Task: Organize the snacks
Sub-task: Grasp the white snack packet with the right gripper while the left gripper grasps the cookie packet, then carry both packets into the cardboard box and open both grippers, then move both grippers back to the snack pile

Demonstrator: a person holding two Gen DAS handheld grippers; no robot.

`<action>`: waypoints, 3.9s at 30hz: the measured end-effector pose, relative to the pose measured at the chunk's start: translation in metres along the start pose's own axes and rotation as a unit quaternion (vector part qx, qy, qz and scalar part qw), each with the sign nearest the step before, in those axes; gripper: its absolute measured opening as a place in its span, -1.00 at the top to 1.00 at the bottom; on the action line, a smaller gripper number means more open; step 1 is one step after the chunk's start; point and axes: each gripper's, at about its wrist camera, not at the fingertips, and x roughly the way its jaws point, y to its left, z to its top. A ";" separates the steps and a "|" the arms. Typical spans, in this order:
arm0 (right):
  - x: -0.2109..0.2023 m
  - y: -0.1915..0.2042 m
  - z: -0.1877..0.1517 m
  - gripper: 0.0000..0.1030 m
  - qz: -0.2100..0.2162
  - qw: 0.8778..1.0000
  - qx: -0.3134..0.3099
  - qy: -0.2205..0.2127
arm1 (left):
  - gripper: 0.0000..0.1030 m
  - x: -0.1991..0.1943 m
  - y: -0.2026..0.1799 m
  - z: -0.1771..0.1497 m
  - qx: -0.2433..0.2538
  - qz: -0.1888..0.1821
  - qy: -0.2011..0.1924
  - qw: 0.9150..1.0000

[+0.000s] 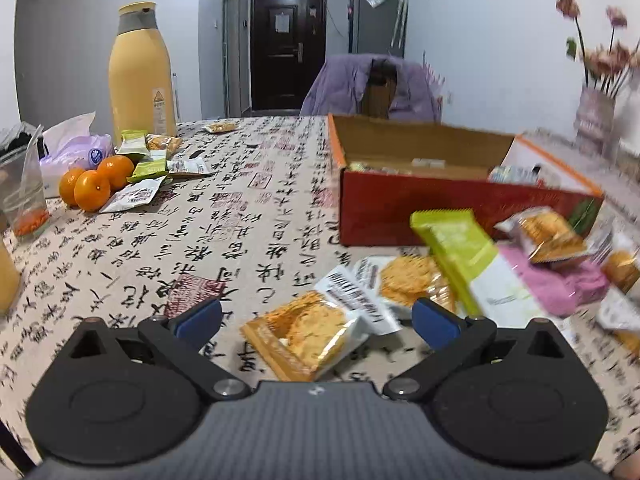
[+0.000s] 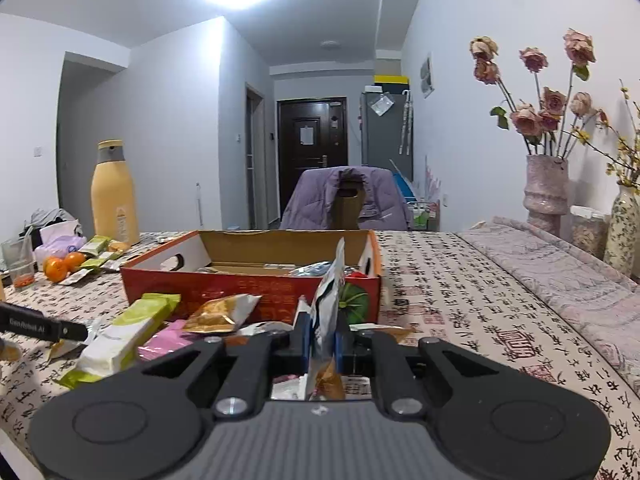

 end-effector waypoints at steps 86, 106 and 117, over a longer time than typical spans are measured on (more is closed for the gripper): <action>0.184 -0.003 0.082 -0.75 0.021 0.991 0.003 0.131 | -1.00 0.075 -0.075 0.136 -0.008 -0.042 -0.064 0.997; 0.094 0.004 0.083 -1.00 0.024 0.999 -0.025 0.040 | -1.00 0.012 -0.052 0.098 -0.026 -0.063 -0.087 0.994; 0.038 0.004 0.045 -1.00 0.021 0.999 -0.033 0.034 | -1.00 -0.025 -0.048 0.049 -0.018 -0.070 -0.079 0.994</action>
